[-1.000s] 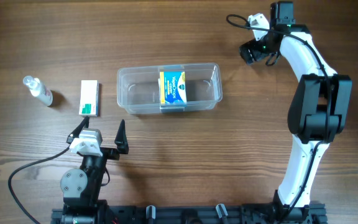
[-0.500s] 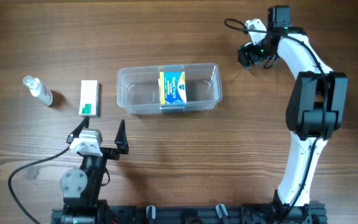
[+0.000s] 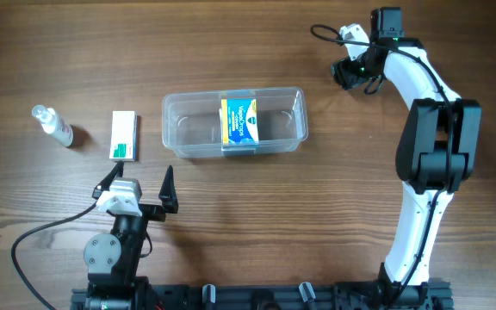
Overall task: Pack container
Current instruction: 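Open the right gripper, move to the green Zam-Buk tin, grasp it, then carry the Zam-Buk tin left and place it in the container, then release the tin and raise the right gripper to the side, then reach the left gripper to the white-green tube box and grasp it, then lift the tube box and lower it into the container's left end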
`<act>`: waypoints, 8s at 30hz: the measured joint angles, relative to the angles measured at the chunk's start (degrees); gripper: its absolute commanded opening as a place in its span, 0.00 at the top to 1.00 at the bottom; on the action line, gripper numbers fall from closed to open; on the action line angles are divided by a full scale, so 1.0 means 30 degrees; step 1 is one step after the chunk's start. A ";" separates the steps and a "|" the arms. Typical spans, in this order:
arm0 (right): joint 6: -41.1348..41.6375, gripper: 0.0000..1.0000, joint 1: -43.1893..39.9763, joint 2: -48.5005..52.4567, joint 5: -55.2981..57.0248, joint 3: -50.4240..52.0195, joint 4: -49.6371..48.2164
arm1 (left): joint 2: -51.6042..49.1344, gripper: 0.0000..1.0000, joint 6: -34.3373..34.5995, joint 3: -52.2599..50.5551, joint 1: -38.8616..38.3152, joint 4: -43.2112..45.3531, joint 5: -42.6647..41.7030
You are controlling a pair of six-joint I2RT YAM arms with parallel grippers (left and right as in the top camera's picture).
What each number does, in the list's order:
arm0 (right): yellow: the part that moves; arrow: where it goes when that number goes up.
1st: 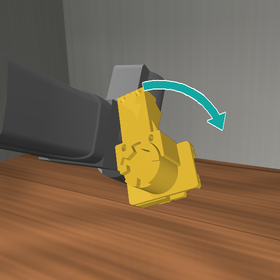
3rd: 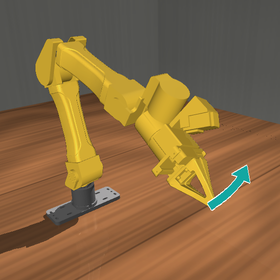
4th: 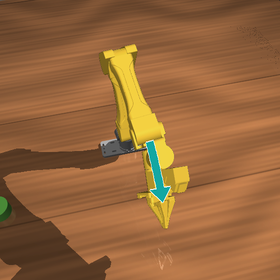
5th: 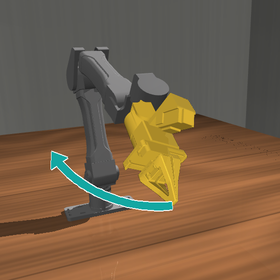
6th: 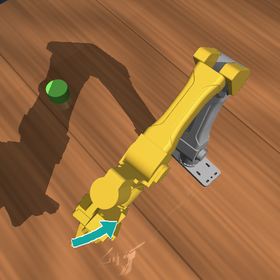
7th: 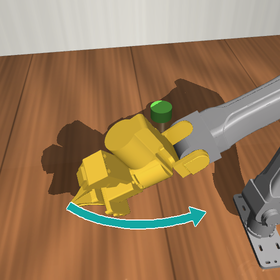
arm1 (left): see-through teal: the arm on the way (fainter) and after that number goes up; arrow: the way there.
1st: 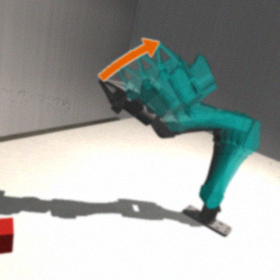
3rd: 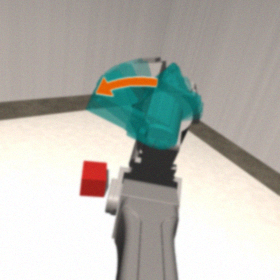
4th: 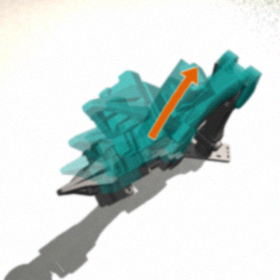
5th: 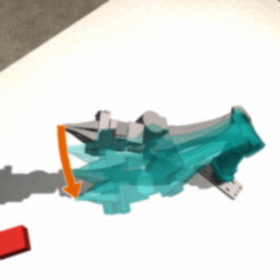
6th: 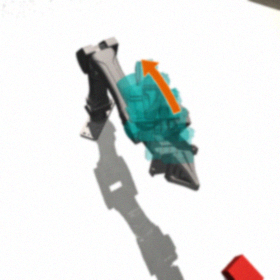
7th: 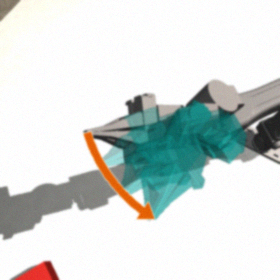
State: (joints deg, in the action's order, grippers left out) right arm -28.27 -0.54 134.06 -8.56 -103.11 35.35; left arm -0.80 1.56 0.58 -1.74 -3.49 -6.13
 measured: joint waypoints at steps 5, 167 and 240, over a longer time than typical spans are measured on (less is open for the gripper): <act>0.1800 0.36 0.0000 -0.0306 0.0000 -0.0109 0.1304 | 0.0000 0.00 0.0000 0.0000 0.0000 0.0000 0.0000; 1.6968 0.00 -0.2929 -1.5001 0.6339 0.7883 0.5391 | -3.5780 0.00 -0.4510 2.2935 0.4335 -1.1183 0.1668; 1.6968 0.01 -0.2929 -1.5001 0.6339 0.7883 0.5384 | -3.2793 0.47 0.5253 2.4771 -0.4561 -1.3828 0.0408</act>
State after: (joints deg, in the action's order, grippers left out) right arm 22.63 -9.32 89.06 10.46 -79.46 51.51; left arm -99.18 17.32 74.89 -15.42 -44.97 -4.91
